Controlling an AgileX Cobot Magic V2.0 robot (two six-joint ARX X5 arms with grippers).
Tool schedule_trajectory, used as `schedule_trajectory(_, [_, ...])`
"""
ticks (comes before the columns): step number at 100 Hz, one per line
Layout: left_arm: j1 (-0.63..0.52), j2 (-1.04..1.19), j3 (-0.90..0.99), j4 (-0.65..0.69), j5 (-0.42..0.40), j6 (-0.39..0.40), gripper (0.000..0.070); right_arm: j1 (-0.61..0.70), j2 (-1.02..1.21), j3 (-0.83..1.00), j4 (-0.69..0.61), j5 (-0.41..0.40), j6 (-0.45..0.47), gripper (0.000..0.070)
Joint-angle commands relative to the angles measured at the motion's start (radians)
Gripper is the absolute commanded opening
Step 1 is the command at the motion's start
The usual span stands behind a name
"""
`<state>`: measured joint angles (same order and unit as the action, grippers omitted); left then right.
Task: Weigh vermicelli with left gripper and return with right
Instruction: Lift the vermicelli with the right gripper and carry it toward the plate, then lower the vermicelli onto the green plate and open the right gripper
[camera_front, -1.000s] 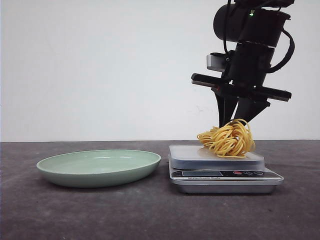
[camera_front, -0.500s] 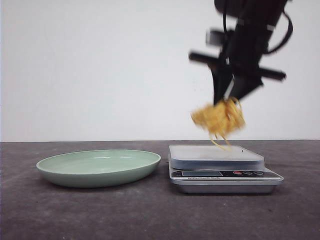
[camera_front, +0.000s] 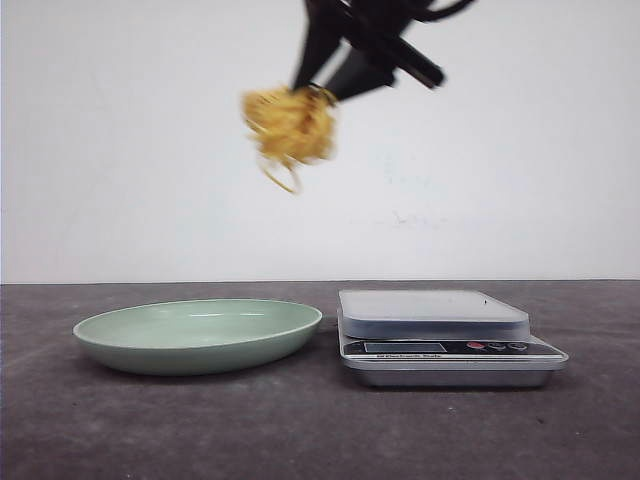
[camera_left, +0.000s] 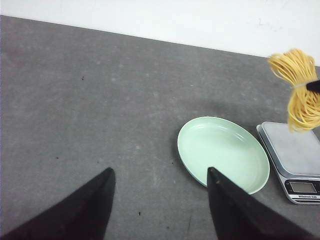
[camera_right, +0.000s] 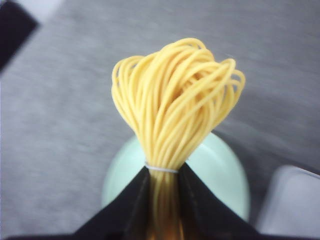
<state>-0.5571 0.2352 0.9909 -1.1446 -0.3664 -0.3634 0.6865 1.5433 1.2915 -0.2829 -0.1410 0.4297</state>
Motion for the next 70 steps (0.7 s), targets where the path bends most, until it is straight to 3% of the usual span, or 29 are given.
schedule_trajectory(1, [-0.004, -0.002, 0.01, 0.008, 0.001, -0.005, 0.035, 0.026, 0.027, 0.035, 0.048, 0.0, 0.045, 0.0])
schedule_trajectory(17, [-0.004, -0.002, 0.01, 0.008, 0.001, -0.004, 0.035, 0.055, 0.084, 0.046, 0.127, 0.014, 0.081, 0.0])
schedule_trajectory(42, [-0.004, -0.002, 0.01, 0.008, 0.0, -0.004, 0.035, 0.053, 0.206, 0.072, 0.129, 0.01, 0.129, 0.0])
schedule_trajectory(70, [-0.004, -0.002, 0.01, 0.007, -0.003, -0.004, 0.035, 0.054, 0.348, 0.079, 0.145, -0.045, 0.203, 0.0])
